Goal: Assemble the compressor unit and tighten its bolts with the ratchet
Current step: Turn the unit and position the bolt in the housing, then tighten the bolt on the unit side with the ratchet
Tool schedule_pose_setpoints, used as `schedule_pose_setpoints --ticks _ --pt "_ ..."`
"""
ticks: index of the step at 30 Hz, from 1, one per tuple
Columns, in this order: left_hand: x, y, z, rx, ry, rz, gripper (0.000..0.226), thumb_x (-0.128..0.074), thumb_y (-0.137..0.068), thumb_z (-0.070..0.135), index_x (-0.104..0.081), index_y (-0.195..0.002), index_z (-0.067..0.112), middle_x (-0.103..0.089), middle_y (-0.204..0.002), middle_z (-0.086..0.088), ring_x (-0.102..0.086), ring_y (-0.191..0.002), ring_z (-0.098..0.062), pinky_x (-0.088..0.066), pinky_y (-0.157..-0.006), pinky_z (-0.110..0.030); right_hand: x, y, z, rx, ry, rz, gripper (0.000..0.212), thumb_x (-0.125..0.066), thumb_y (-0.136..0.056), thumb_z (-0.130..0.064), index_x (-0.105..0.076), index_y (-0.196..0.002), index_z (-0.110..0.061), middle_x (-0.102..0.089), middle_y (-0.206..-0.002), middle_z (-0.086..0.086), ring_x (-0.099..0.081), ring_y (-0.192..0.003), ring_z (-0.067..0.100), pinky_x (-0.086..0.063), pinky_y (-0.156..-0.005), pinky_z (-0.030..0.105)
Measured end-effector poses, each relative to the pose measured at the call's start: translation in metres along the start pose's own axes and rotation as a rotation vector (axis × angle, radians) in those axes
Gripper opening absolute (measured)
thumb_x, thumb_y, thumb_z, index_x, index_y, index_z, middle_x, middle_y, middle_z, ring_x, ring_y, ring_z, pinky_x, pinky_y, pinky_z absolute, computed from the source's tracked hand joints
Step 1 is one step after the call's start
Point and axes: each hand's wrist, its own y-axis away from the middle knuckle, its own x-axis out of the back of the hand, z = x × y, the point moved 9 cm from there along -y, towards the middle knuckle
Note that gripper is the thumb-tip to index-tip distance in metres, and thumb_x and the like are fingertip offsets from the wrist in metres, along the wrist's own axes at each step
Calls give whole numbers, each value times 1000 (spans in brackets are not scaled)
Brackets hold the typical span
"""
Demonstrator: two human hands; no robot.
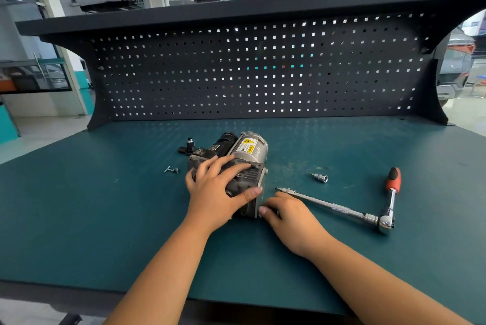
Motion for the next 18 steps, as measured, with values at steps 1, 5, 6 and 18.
schedule_pose_setpoints --ticks 1,5,6,18 --pt "0 0 0 1 0 -2 73 -29 -60 88 -53 -120 53 -37 -141 23 -16 -133 -6 -3 -108 -40 3 2 0 -3 -10 16 20 -49 -96 -28 -62 -98 -13 -47 -86 -3 -43 -82 13 -37 -76 28" --pt "0 0 -1 -5 -3 0 73 -28 -60 89 -52 -120 53 -37 -141 23 -16 -132 -5 -1 -107 -36 58 19 14 -41 -6 287 10 -57 -90 -13 -62 -98 -11 -50 -88 -4 -49 -80 15 -40 -80 27" --pt "0 0 -1 -6 0 4 75 -27 -60 90 -52 -120 53 -37 -141 23 -16 -133 -6 -1 -106 -36 82 27 26 -79 29 410 6 -58 -88 -9 -62 -92 -9 -50 -85 -3 -50 -78 18 -42 -83 32" --pt "1 2 0 -3 -16 50 84 -15 -57 97 -55 -117 53 -42 -139 20 -25 -132 -11 -5 -107 -42 158 53 203 -956 143 251 36 -60 -87 -28 -46 -66 -3 -47 -63 12 -51 -69 30 -32 -54 32"
